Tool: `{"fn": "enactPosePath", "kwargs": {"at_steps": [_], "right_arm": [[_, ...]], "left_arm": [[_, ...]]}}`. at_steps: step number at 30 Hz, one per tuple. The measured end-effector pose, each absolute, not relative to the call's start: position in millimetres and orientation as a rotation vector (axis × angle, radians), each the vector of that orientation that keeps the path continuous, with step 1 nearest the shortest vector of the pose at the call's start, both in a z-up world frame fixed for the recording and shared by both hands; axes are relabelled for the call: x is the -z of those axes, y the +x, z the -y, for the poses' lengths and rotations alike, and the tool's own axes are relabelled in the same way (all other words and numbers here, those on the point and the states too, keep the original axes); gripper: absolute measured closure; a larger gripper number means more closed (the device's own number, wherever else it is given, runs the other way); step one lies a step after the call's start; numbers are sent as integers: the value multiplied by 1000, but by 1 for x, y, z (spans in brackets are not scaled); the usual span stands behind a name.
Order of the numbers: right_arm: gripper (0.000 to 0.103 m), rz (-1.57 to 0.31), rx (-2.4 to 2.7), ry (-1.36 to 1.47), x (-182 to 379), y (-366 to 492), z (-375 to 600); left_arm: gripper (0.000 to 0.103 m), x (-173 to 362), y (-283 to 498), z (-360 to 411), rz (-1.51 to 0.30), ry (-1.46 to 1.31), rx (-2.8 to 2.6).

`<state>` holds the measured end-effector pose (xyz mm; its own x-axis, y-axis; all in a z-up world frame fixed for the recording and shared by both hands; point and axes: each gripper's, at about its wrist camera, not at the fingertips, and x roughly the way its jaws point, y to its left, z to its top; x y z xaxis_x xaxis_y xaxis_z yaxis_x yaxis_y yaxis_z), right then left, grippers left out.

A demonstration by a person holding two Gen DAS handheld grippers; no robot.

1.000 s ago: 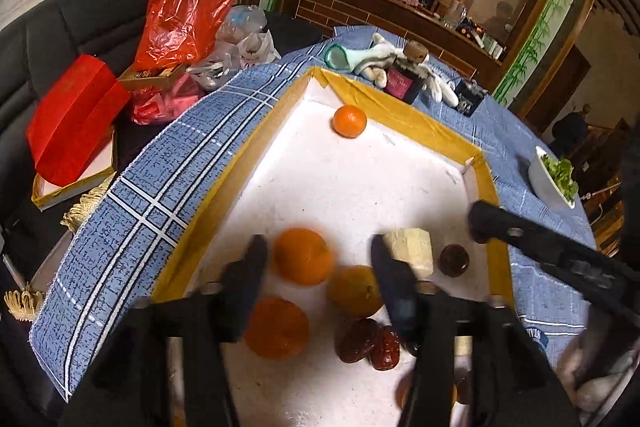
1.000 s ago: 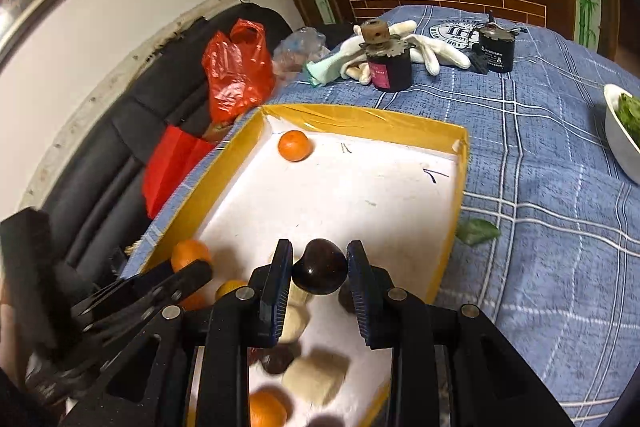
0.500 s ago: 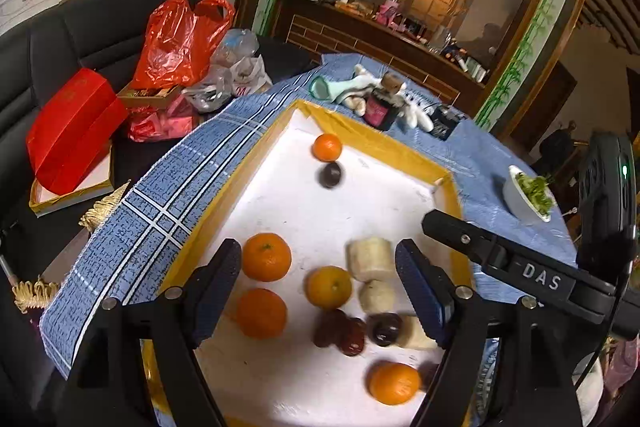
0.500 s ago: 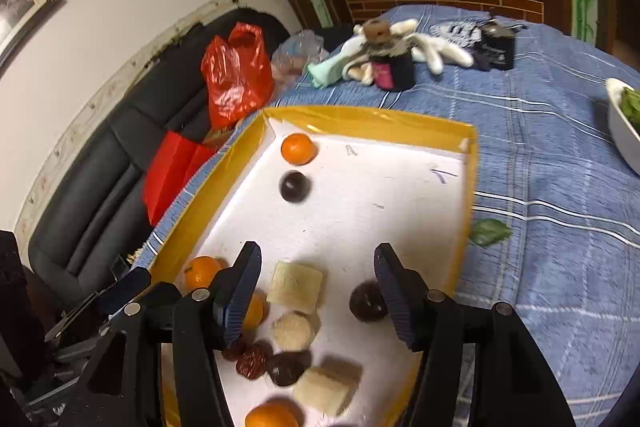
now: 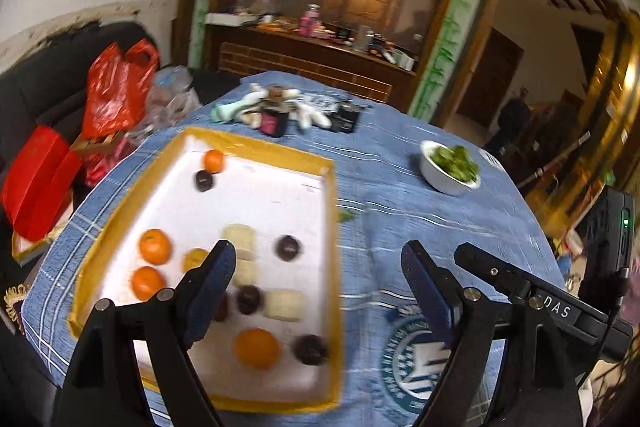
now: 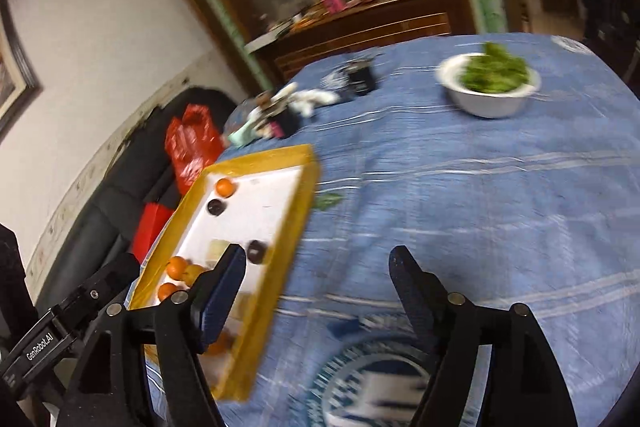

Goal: Organize fruits
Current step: 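Withdraw both tools from the tray back over the table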

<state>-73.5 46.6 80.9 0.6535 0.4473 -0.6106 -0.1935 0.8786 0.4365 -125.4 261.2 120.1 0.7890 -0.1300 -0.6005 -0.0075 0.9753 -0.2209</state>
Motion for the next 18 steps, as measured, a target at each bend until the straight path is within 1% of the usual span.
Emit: {"fn": "enactPosePath", "kwargs": {"at_steps": [3,5,7,10,13,18], "right_arm": [[22,-765,-327,392,-79,-89,-15],[22,-750,-294,413,-77,-99,4],[22,-732,-277,427,-78,-107,18],[18,-697,-258,440,-78,-123,33],[18,-679,-261,439,-79,-133,36],[17,-648,-262,403,-84,-146,28]], "left_arm": [[17,-126,-135,-226,-634,-143,65],[11,-132,-144,-206,-601,-94,49],[7,-138,-154,-187,-558,-47,30],[0,-145,-167,-165,-504,3,16],[0,-146,-175,-151,-488,47,10],[0,-148,-185,-149,-468,54,11]]}}
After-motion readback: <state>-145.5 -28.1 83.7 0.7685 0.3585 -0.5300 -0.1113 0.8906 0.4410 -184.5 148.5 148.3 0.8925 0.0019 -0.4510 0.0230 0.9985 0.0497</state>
